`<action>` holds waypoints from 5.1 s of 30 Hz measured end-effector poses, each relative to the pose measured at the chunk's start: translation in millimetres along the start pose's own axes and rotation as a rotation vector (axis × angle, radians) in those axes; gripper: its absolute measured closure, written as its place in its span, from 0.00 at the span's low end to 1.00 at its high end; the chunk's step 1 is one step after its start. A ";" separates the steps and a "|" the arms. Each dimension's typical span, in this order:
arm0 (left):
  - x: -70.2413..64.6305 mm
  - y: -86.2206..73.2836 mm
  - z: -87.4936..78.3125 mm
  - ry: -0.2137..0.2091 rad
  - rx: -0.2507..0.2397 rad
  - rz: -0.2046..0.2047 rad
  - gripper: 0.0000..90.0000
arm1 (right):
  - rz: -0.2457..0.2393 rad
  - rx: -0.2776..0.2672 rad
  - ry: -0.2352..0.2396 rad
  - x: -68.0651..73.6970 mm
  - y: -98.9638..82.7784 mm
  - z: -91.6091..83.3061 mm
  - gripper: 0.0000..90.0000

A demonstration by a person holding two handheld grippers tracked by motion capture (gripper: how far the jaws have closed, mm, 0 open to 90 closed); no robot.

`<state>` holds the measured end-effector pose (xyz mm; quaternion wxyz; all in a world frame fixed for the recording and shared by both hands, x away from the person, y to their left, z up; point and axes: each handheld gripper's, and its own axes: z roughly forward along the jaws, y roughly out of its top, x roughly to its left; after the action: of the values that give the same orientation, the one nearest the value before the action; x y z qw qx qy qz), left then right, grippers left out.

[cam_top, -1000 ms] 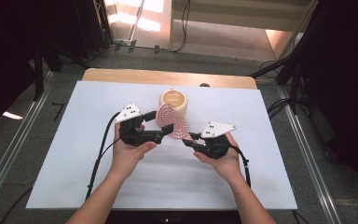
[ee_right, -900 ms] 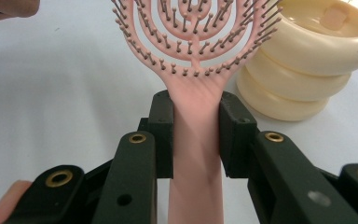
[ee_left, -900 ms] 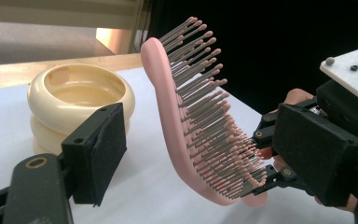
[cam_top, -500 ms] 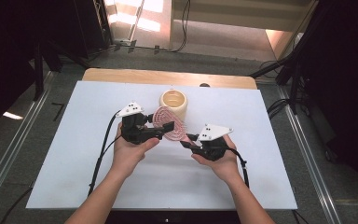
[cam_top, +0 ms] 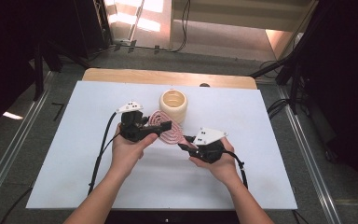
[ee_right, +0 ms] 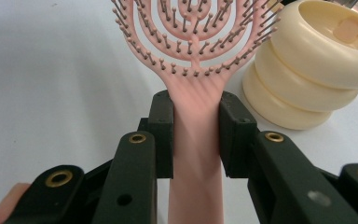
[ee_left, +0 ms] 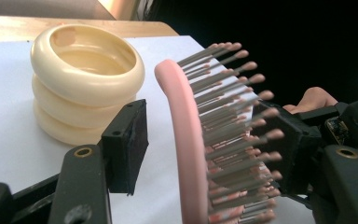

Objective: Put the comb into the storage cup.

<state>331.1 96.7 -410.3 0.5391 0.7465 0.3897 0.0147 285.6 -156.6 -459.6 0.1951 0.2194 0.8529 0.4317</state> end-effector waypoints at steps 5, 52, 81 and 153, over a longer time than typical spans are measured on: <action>0.8 -0.8 1.5 -0.019 0.017 -0.012 0.46 | -0.010 -0.006 -0.010 0.9 0.0 0.5 0.75; 0.8 3.7 -14.2 -0.074 0.029 0.059 0.74 | 0.224 -0.238 -0.030 -17.3 -30.9 -20.6 0.00; 8.3 10.9 -27.5 -0.041 0.005 0.059 0.74 | 0.285 -0.271 -0.179 -36.5 -86.5 -71.9 0.00; 20.3 62.7 -55.4 0.006 -0.083 0.081 0.74 | 0.332 -0.255 -0.246 -41.3 -135.9 -109.1 0.00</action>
<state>356.3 145.6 -344.0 0.5673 0.7387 0.3597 0.0548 234.8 -322.1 -505.3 0.2503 0.3811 0.7134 0.5322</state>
